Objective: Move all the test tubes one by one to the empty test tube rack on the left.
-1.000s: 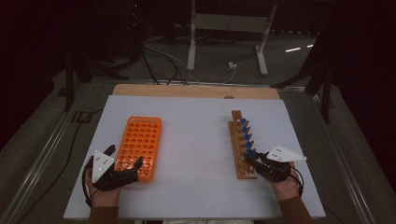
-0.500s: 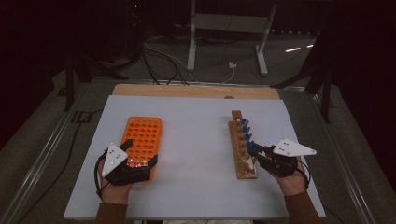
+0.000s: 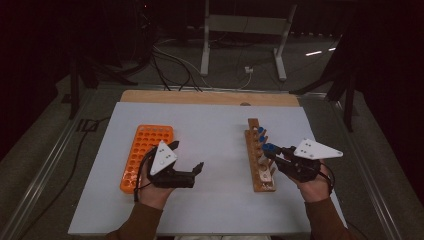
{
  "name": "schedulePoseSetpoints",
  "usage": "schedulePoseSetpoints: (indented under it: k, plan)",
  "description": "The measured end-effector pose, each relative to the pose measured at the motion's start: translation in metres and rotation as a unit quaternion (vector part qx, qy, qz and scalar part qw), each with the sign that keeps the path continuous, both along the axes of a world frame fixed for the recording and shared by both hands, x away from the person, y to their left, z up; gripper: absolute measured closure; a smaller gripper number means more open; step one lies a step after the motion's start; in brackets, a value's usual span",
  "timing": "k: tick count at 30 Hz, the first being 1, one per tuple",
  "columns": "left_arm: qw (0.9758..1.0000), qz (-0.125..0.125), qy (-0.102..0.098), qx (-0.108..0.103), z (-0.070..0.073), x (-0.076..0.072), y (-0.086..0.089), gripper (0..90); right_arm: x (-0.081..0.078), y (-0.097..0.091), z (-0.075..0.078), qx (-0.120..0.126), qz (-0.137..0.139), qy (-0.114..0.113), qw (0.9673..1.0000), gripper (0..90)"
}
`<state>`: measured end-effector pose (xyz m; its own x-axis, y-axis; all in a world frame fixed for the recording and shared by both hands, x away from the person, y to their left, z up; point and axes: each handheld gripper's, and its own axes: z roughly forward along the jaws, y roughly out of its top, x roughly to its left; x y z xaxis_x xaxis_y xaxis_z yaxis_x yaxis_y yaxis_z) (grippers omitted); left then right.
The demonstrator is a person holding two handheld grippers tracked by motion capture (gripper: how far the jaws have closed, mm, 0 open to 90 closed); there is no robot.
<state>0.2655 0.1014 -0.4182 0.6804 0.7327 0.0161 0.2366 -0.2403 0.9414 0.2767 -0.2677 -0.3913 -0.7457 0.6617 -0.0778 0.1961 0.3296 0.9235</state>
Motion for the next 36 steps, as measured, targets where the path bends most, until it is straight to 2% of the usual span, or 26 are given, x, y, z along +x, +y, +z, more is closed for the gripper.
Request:
schedulePoseSetpoints:
  k: [5, 12, 17, 19, 22, 25, 27, 28, 29, 31, 32, 34, 36]
  plan:
    - [0.9997, -0.023, 0.007, -0.001, -0.002, 0.008, -0.021, 5.1, 0.003, 0.006, 0.002, 0.010, 0.008, 0.003, 0.9999, 76.3]
    - [0.9990, -0.042, 0.014, -0.011, -0.011, 0.015, -0.041, 7.5, 0.008, 0.021, 0.001, 0.013, 0.018, 0.026, 0.9994, 76.2]
    - [0.9982, -0.057, 0.009, -0.014, -0.013, 0.016, -0.054, 12.7, 0.012, 0.041, 0.002, 0.015, 0.036, 0.044, 0.9983, 76.3]
    - [0.9970, -0.072, 0.009, -0.030, -0.013, 0.016, -0.059, 16.4, 0.014, 0.048, 0.002, 0.020, 0.043, 0.049, 0.9977, 76.2]
    - [0.9966, -0.076, 0.010, -0.032, -0.014, 0.016, -0.062, 18.4, 0.015, 0.059, 0.002, 0.026, 0.053, 0.058, 0.9966, 76.2]
    - [0.9961, -0.081, 0.010, -0.033, -0.014, 0.017, -0.066, 25.4, 0.015, 0.069, 0.001, 0.027, 0.064, 0.063, 0.9956, 76.2]
    - [0.9953, -0.090, 0.011, -0.035, -0.015, 0.018, -0.068, 34.6, 0.015, 0.075, 0.001, 0.025, 0.071, 0.065, 0.9950, 76.1]
    - [0.9946, -0.096, 0.011, -0.038, -0.016, 0.018, -0.068, 34.6, 0.015, 0.075, 0.001, 0.025, 0.071, 0.065, 0.9950, 76.1]
    - [0.9939, -0.103, 0.012, -0.039, -0.016, 0.018, -0.068, 42.7, 0.015, 0.079, 0.000, 0.023, 0.078, 0.067, 0.9945, 76.1]
    - [0.9930, -0.111, 0.012, -0.036, -0.017, 0.018, -0.068, 45.5, 0.015, 0.080, 0.000, 0.024, 0.080, 0.067, 0.9942, 76.1]
    - [0.9925, -0.116, 0.012, -0.035, -0.017, 0.018, -0.069, 51.6, 0.015, 0.083, 0.000, 0.027, 0.084, 0.069, 0.9937, 76.1]
    - [0.9920, -0.121, 0.011, -0.034, -0.018, 0.018, -0.069, 53.7, 0.015, 0.083, 0.000, 0.029, 0.085, 0.072, 0.9934, 76.1]
    - [0.9912, -0.128, 0.008, -0.031, -0.018, 0.018, -0.069, 64.5, 0.015, 0.085, -0.001, 0.031, 0.089, 0.076, 0.9927, 76.1]
